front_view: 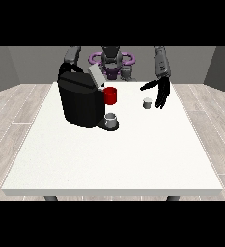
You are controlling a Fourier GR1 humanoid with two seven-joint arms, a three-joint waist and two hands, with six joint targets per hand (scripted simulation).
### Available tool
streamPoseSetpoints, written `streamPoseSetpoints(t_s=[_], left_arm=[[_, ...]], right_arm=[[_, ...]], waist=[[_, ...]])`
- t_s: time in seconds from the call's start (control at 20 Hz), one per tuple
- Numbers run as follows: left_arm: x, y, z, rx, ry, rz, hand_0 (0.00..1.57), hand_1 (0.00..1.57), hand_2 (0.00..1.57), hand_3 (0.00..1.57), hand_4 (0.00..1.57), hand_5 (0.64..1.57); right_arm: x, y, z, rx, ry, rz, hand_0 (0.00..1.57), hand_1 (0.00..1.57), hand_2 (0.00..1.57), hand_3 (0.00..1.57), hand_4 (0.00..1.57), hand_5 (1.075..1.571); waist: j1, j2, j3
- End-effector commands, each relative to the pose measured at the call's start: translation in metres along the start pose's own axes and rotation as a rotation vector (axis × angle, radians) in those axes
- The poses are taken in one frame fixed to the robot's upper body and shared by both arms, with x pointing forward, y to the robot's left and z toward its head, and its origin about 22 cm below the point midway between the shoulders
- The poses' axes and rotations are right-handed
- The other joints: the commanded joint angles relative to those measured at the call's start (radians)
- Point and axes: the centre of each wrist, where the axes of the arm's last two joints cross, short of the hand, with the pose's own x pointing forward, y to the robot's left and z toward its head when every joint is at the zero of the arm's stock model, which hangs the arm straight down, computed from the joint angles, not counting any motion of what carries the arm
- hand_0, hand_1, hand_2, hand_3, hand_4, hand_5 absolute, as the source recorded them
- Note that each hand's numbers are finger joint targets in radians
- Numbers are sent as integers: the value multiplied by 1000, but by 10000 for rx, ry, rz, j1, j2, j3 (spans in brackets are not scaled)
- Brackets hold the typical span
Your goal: Insert the coffee pod into the coffee machine and close the lid
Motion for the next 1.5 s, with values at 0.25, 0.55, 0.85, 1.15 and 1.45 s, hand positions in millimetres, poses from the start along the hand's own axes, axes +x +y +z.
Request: streamPoseSetpoints(t_s=[0.25, 0.55, 0.85, 1.15, 1.45], left_arm=[[-10, 13, -6, -25, 514, -1625, 634, 634, 756, 487, 0, 1571], [-18, 6, -5, 219, 152, -3161, 608, 608, 745, 483, 0, 1571], [-5, -7, -20, 767, -233, -2978, 686, 686, 849, 651, 288, 1571], [-35, -21, -6, 1094, -243, -3927, 971, 971, 1086, 863, 323, 1571], [-13, 9, -22, 1091, 28, -4522, 1115, 1115, 1173, 966, 280, 1571]], right_arm=[[-1, -3, -8, -35, -146, 284, 0, 0, 0, 0, 427, 1571], [-6, 8, -7, -92, -170, 44, 0, 0, 0, 0, 453, 1571], [9, 26, -10, 9, -84, 2, 0, 0, 0, 0, 487, 1571], [6, 8, 1, 326, 185, -268, 0, 0, 0, 0, 492, 1571], [14, 5, -12, 256, -362, -405, 0, 0, 0, 0, 487, 1571]], waist=[[-150, 322, -1], [-105, 441, 0], [-264, 363, -3], [-592, 128, -3], [-679, 611, -2]])
